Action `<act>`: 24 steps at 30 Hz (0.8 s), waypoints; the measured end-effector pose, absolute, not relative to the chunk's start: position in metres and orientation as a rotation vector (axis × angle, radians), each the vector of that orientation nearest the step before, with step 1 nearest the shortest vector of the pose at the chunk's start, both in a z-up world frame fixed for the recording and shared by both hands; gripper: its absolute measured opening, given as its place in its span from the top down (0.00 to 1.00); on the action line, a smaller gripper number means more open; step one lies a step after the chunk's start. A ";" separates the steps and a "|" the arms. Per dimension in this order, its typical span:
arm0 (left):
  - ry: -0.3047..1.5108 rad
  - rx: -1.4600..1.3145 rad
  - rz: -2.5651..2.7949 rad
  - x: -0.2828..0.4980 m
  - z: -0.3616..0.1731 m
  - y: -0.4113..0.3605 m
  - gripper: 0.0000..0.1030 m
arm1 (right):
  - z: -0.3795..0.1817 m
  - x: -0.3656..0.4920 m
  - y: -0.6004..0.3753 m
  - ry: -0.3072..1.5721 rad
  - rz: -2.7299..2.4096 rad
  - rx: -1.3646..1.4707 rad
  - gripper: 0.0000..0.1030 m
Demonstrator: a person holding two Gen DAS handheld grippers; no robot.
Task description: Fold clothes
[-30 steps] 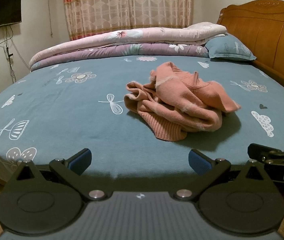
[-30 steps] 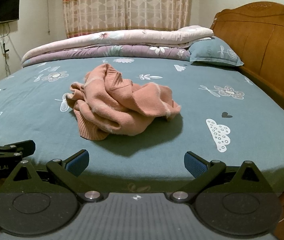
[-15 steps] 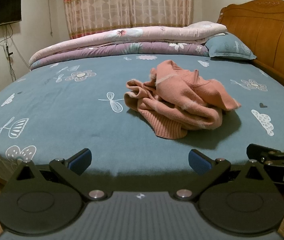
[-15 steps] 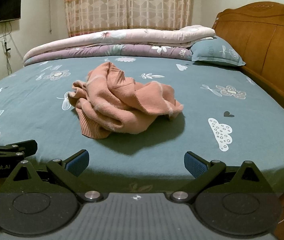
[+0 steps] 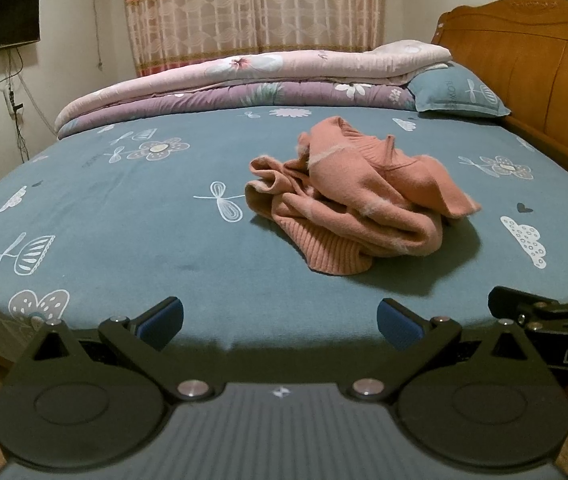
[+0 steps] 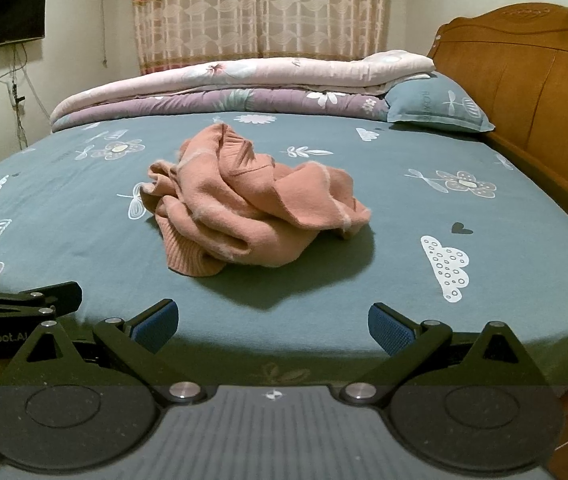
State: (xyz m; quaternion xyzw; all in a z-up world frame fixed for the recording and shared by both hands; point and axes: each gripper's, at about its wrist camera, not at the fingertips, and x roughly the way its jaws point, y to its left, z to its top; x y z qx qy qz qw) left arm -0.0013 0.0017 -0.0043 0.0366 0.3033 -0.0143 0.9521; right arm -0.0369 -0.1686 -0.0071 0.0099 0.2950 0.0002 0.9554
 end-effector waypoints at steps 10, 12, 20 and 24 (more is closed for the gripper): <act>0.623 0.074 -0.031 0.003 -0.006 0.000 0.01 | -0.008 -0.035 -0.169 0.602 0.002 0.021 0.00; 0.625 0.074 -0.032 0.004 -0.007 -0.001 0.01 | -0.008 -0.034 -0.169 0.603 0.003 0.020 0.00; 0.635 0.077 -0.028 0.016 -0.010 -0.001 0.01 | -0.010 -0.023 -0.171 0.613 0.012 0.022 0.00; 0.645 0.080 -0.026 0.025 -0.013 -0.001 0.01 | -0.011 -0.015 -0.172 0.619 0.017 0.022 0.00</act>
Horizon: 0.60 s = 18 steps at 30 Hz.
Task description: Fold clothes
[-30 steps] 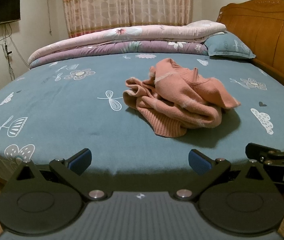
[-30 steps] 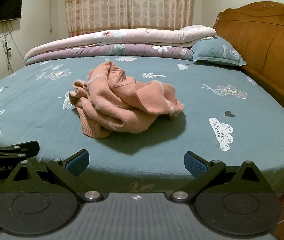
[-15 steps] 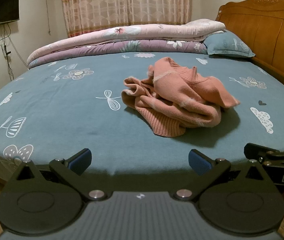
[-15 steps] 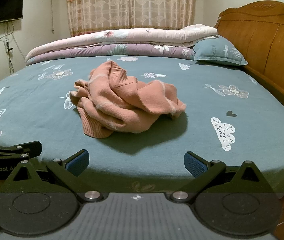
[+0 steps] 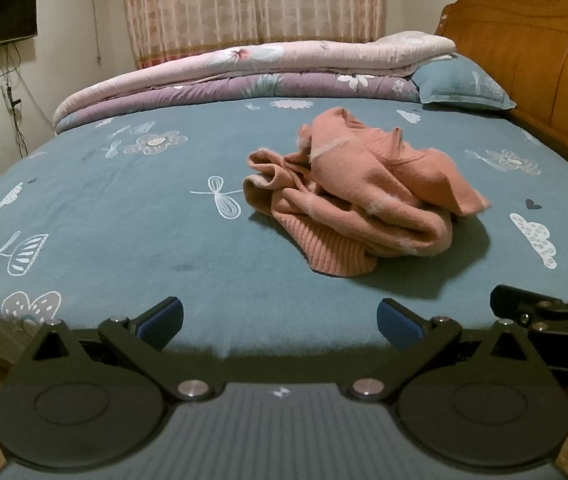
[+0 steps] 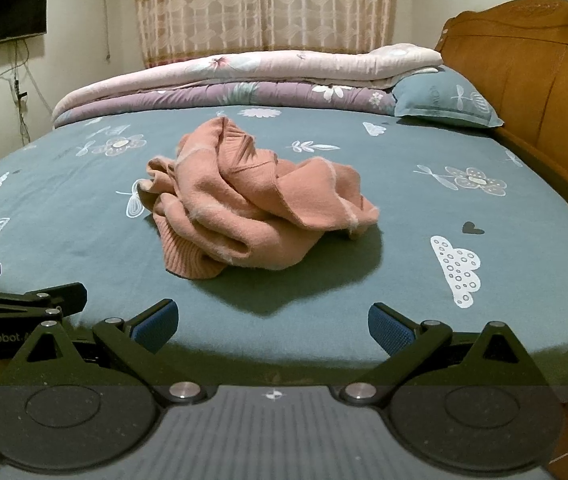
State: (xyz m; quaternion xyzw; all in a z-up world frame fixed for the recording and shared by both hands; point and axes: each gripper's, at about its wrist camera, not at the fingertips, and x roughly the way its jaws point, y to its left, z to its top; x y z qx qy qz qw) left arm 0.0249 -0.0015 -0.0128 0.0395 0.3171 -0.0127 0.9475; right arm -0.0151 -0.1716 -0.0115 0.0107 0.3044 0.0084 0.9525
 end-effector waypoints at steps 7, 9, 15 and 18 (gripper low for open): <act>0.669 0.084 -0.019 0.048 -0.019 -0.002 0.01 | -0.015 0.008 -0.173 0.632 0.019 0.020 0.00; 0.676 0.087 -0.019 0.056 -0.021 -0.002 0.01 | -0.017 0.017 -0.174 0.639 0.017 0.018 0.00; 0.691 0.094 -0.029 0.082 -0.024 -0.005 0.01 | -0.021 0.044 -0.176 0.655 0.020 0.015 0.00; 0.692 0.096 -0.033 0.095 -0.025 -0.006 0.01 | -0.023 0.058 -0.176 0.661 0.017 0.008 0.00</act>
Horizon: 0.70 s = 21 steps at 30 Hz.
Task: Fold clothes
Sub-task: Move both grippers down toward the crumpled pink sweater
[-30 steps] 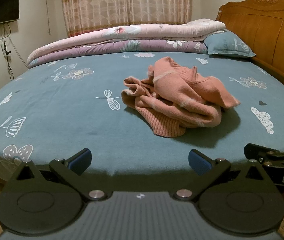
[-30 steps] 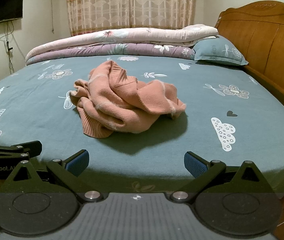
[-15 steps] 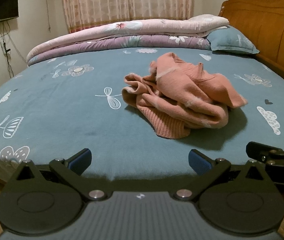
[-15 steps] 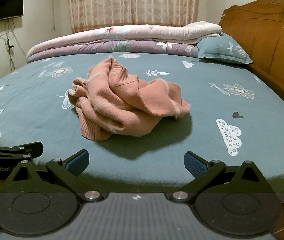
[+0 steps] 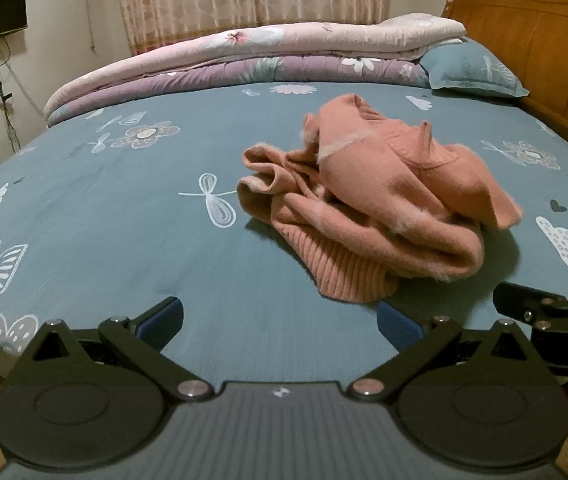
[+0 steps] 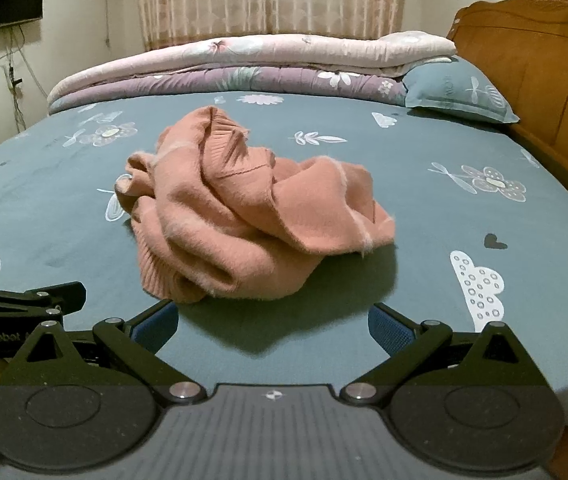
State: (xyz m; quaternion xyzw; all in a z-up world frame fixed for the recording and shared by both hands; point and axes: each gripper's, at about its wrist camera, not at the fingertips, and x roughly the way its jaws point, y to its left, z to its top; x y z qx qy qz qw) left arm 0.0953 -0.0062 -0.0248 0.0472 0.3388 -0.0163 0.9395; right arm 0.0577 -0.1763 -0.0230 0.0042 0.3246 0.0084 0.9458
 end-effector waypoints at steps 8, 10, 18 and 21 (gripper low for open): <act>0.702 0.110 -0.043 0.136 -0.030 -0.012 0.01 | -0.029 0.097 -0.180 0.671 -0.022 -0.017 0.00; 0.711 0.104 -0.043 0.147 -0.030 -0.012 0.01 | -0.029 0.108 -0.181 0.679 -0.032 -0.029 0.00; 0.768 0.096 -0.062 0.199 -0.027 -0.021 0.01 | -0.028 0.160 -0.185 0.755 -0.030 -0.036 0.00; 0.789 0.101 -0.057 0.217 -0.028 -0.023 0.01 | -0.027 0.179 -0.186 0.783 -0.018 -0.034 0.00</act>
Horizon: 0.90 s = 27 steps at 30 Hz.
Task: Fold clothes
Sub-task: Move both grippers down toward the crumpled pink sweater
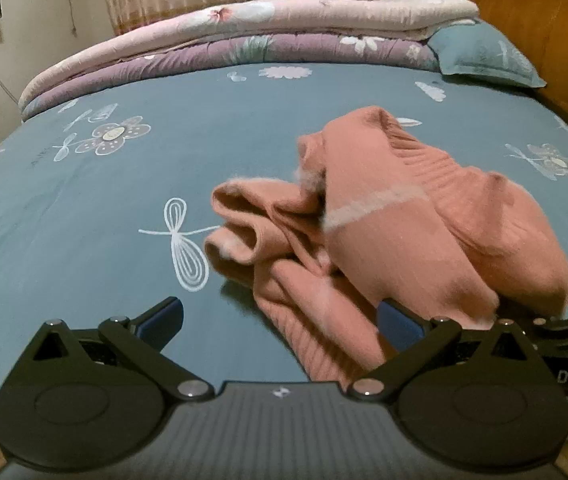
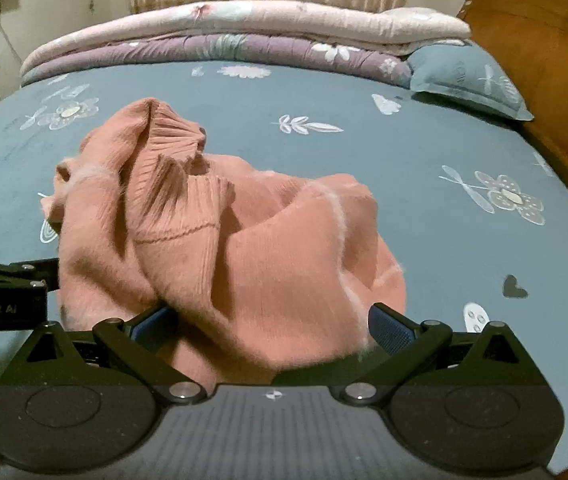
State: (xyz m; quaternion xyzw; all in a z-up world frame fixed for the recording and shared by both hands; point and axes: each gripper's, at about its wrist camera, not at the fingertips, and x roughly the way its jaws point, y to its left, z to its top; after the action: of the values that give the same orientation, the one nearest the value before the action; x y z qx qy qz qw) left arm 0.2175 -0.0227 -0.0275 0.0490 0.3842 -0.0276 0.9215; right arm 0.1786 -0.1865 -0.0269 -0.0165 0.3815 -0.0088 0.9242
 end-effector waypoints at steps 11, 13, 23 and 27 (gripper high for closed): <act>0.819 0.110 -0.083 0.284 -0.020 -0.032 0.00 | -0.009 0.231 -0.216 0.799 -0.060 0.017 0.00; 0.829 0.108 -0.096 0.296 -0.021 -0.034 0.00 | -0.008 0.239 -0.217 0.808 -0.057 0.020 0.00; 0.899 0.195 -0.198 0.301 -0.043 -0.029 0.00 | -0.033 0.252 -0.203 0.916 -0.009 -0.073 0.00; 0.950 0.173 -0.220 0.300 -0.055 -0.015 0.00 | -0.046 0.247 -0.200 0.937 0.010 -0.079 0.00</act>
State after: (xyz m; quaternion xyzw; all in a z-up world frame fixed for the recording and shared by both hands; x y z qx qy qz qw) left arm 0.3003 -0.0153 -0.0553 0.0831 0.4556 -0.1055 0.8800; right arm 0.2475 -0.2003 -0.0461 -0.0378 0.4514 0.0050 0.8915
